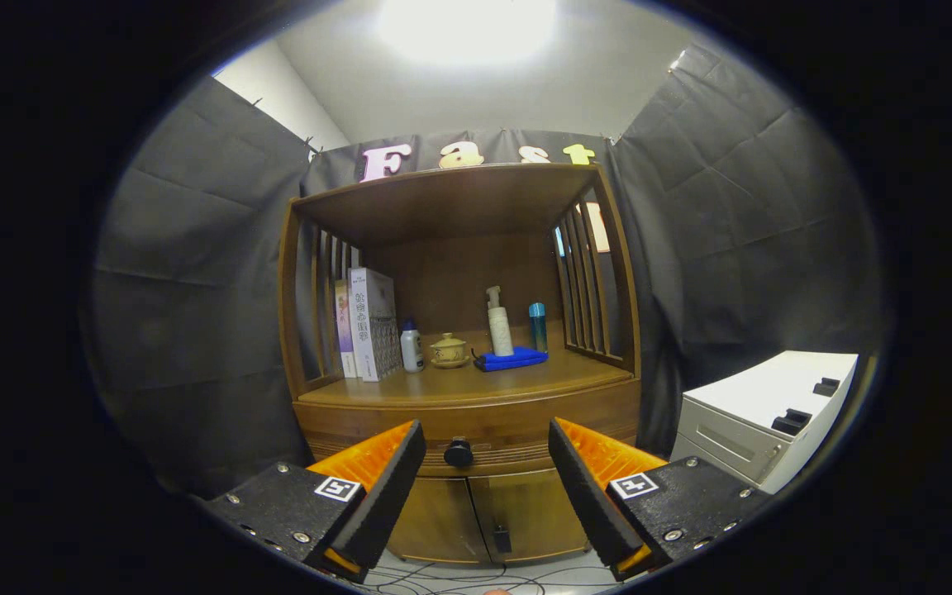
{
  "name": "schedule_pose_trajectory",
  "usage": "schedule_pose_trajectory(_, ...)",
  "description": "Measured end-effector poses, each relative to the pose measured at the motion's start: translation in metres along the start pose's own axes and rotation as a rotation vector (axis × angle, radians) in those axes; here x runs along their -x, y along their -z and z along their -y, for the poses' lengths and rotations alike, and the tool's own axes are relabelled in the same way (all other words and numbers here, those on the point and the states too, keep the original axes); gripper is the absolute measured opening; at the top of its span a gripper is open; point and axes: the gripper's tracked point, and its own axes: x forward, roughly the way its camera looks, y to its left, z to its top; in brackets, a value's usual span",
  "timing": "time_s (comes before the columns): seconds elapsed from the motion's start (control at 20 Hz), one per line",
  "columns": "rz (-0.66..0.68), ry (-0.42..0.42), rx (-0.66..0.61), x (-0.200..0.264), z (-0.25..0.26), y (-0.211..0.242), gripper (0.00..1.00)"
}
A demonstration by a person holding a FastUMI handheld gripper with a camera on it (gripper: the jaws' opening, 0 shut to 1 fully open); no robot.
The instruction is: Pull open the drawer, take out the items inside it, and place them on the countertop above the cabinet.
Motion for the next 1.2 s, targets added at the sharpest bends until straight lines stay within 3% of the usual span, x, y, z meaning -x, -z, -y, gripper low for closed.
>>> schedule_pose_trajectory(0.8, -0.038, -0.028, -0.022, -0.003, -0.005, 0.009, 0.94)
schedule_pose_trajectory(1.2, -0.05, -0.074, 0.003, -0.029, -0.019, 0.021, 0.94)
